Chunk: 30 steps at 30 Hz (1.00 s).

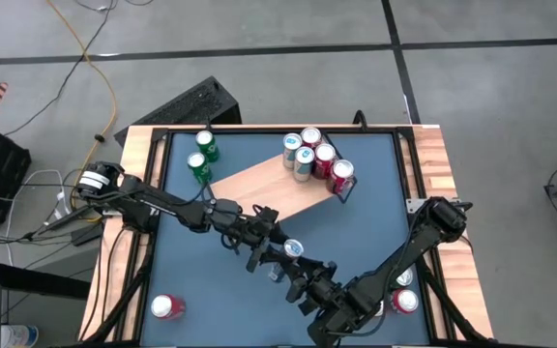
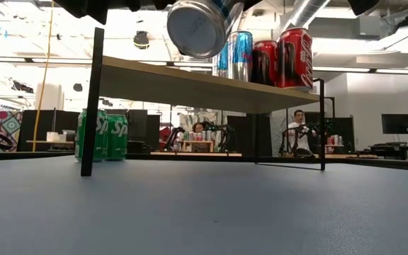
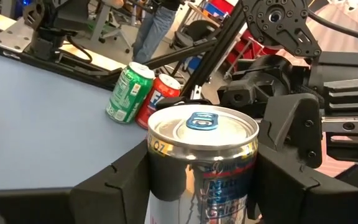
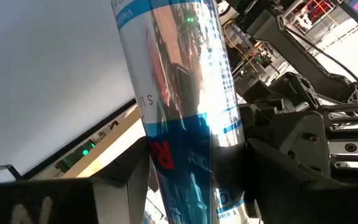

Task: Place canned beverage on shelf
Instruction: Put the blue soda can on the shelf aligned with the other blue soda cans

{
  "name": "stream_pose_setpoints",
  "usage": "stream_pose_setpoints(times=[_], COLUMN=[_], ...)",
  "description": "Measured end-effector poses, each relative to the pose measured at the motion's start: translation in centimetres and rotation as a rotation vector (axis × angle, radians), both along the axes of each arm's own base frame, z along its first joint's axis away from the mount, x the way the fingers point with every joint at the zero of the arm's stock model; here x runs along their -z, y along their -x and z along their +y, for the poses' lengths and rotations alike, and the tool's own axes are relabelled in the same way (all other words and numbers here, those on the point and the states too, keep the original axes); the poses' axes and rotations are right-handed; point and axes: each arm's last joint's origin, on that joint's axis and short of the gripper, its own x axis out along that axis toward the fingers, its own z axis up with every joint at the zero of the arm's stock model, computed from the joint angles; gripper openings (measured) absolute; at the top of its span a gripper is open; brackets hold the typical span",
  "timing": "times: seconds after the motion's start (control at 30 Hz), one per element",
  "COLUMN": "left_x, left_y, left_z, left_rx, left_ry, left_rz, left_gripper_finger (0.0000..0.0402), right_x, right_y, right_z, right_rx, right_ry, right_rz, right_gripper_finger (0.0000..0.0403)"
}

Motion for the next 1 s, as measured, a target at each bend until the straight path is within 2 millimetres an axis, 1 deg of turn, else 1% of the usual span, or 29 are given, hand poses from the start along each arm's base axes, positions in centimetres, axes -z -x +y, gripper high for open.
stream_pose_setpoints(times=[0.2,0.27,0.63,0.8,0.93,1.0], left_x=[0.0,0.0,-0.1,-0.1,0.5,0.4], left_y=[0.0,0.0,0.0,0.0,-0.1,-0.1], left_z=[0.0,0.0,0.0,0.0,0.1,0.2], left_rx=[-0.001,-0.001,-0.007,-0.006,-0.025,-0.028], left_ry=[0.002,0.008,0.001,-0.003,-0.020,-0.022], left_rz=[0.000,0.002,-0.008,-0.013,0.018,0.012], left_gripper_finger=[0.0206,0.0207,0.0216,0.0217,0.0217,0.0217], right_x=[-0.1,-0.1,-0.3,-0.3,-0.6,-0.7], right_y=[-0.1,-0.2,0.0,1.0,2.6,3.5], right_z=[0.1,0.1,0.6,2.0,3.8,4.7], right_rx=[-0.001,-0.001,0.012,-0.012,-0.053,-0.048], right_ry=[-0.017,-0.034,-0.124,-0.120,-0.128,-0.165], right_rz=[-0.016,-0.033,-0.117,-0.138,-0.167,-0.233], right_gripper_finger=[0.0225,0.0231,0.0304,0.0317,0.0317,0.0317])
